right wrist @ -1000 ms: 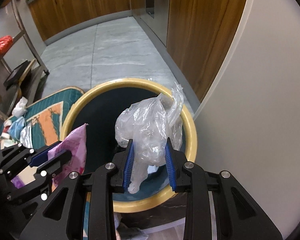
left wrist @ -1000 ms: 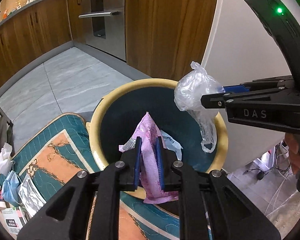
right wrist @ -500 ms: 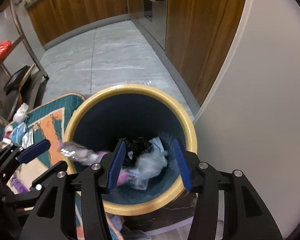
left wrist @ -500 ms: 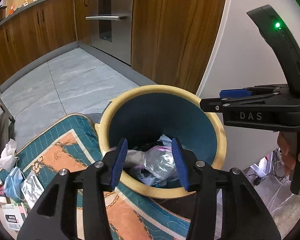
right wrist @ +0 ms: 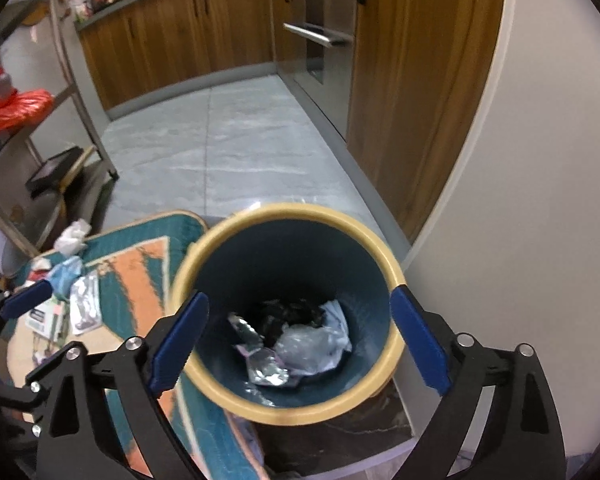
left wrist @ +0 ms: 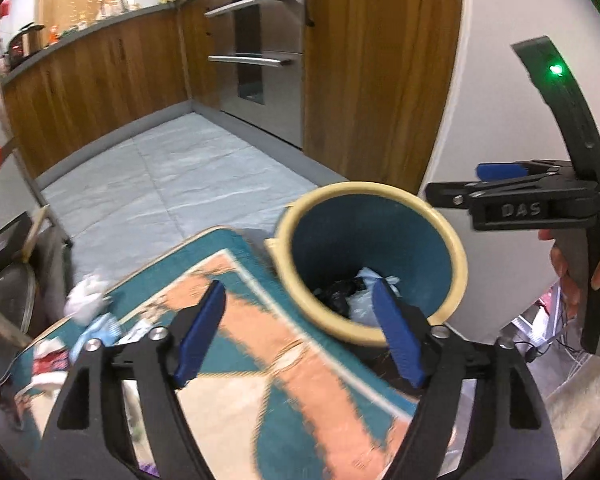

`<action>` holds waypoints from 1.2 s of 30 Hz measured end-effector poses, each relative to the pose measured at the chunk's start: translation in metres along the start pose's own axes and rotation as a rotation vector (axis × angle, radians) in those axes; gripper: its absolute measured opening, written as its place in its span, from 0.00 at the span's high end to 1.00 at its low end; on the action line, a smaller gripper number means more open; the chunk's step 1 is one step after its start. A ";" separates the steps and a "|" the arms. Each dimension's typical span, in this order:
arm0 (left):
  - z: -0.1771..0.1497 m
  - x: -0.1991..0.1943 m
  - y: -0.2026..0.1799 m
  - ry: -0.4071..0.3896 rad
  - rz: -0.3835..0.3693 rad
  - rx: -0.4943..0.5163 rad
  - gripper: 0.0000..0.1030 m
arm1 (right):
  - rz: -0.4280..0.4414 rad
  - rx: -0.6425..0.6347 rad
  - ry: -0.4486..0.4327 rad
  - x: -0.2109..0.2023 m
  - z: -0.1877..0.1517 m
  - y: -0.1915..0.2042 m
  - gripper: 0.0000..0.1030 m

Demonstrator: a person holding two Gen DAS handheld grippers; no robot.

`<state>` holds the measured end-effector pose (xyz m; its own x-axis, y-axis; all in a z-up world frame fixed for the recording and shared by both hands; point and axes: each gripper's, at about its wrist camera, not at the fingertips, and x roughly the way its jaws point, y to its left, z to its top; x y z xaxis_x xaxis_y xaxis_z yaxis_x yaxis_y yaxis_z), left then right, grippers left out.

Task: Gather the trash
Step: 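Carry the clear bag and pink wrapper over the bin and open both grippers, then move both tools back over the cushion and grasp the purple spray bottle with right gripper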

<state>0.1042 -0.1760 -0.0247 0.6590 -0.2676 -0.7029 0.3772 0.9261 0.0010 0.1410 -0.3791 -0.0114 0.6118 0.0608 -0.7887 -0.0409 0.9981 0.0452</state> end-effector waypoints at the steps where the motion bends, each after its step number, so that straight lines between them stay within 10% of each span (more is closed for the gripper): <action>1: -0.002 -0.007 0.006 -0.007 0.017 -0.006 0.19 | 0.008 0.001 -0.013 -0.004 0.000 0.004 0.09; 16: -0.049 -0.085 0.085 -0.027 0.216 -0.117 0.06 | 0.096 -0.088 -0.080 -0.037 -0.004 0.086 0.06; 36: -0.113 -0.128 0.192 0.042 0.404 -0.341 0.06 | 0.267 -0.248 0.115 -0.001 -0.046 0.211 0.06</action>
<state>0.0190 0.0664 -0.0149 0.6788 0.1325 -0.7223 -0.1387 0.9890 0.0511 0.0954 -0.1687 -0.0290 0.4613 0.3038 -0.8336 -0.3856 0.9148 0.1200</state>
